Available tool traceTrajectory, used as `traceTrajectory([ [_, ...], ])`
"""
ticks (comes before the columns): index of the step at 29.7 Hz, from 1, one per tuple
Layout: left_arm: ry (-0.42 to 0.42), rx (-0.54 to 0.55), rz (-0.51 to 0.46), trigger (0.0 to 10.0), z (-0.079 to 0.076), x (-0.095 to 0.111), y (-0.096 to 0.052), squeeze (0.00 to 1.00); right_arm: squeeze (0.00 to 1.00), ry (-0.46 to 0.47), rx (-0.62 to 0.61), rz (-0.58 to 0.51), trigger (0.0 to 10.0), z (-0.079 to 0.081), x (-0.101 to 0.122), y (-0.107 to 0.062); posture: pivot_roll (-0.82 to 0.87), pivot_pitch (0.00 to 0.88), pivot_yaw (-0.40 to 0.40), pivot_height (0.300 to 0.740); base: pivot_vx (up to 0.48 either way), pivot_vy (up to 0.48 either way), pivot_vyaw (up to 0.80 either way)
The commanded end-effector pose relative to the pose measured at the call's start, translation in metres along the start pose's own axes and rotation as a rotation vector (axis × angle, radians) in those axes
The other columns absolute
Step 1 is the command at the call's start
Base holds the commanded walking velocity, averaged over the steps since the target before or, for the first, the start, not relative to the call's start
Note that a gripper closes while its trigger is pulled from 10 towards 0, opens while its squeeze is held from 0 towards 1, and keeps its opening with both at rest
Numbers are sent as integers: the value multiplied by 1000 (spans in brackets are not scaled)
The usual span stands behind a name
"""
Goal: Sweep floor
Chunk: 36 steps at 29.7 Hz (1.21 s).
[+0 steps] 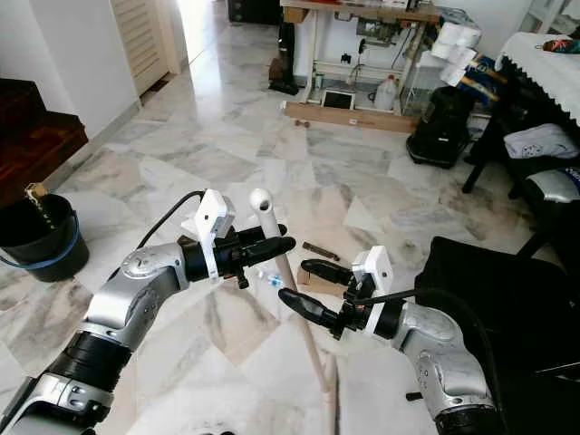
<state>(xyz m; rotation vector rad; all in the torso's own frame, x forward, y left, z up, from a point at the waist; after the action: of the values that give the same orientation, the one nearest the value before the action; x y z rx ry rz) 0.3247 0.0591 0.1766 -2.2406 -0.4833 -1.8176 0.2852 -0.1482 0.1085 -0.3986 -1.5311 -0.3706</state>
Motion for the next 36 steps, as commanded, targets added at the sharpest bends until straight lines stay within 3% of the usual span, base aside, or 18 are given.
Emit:
traceTrajectory([
  [1, 31, -61, -32, 10000, -10, 13, 4, 0, 0, -31, -8, 0, 10000, -4, 4, -1, -107, 0, -25, 740, 0, 0, 0],
  [6, 20, -88, -27, 10000, -13, 13, 5, 0, 0, -46, -11, 5, 10000, -5, 4, -2, -109, 0, -27, 740, 0, 0, 0],
  [12, 9, -118, -19, 10000, -18, 12, 6, 0, 0, -129, -160, 31, 10000, -24, 3, -2, -109, 0, -35, 740, 0, 0, 0],
  [19, 16, -94, -20, 10000, -16, 11, 4, 0, 0, -118, -183, 38, 10000, -28, 3, -2, -104, 0, -40, 740, 0, 0, 0],
  [24, 62, 89, -53, 10000, 6, 12, -2, 0, 0, -130, -397, 38, 10000, -52, 3, -5, -103, 0, -34, 740, 0, 0, 0],
  [25, 61, 185, -81, 10000, 18, 13, -10, 0, 0, -119, -475, 11, 10000, -59, 5, -7, -105, 0, -25, 740, 0, 0, 0],
  [31, 59, 289, -112, 10000, 27, 13, -22, 0, 0, -112, -536, -10, 10000, -62, 6, -9, -101, 0, -15, 740, 0, 0, 0],
  [34, 85, 378, -130, 10000, 35, 12, -29, 0, 0, -127, -636, -2, 10000, -70, 4, -15, -100, 0, -2, 740, 0, 0, 0],
  [36, 129, 507, -146, 10000, 48, 13, -34, 0, 0, -105, -736, -3, 10000, -77, 2, -20, -101, 1, 8, 740, 0, 0, 0],
])
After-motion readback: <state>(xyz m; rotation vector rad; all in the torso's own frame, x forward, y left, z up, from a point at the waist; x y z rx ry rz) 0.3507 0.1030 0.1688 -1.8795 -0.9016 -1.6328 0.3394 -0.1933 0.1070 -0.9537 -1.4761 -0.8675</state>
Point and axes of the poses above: a point about 5 cm out from each wrist's last joint towards the gripper, its own y axis pointing out of the wrist towards the gripper, its own x axis along the axis of the wrist's last joint, z = x × y, the point moved 2 cm from there along y, pointing out of the wrist towards the gripper, and after that the axes turned 12 degrees about -y, right-handed, at the moved point
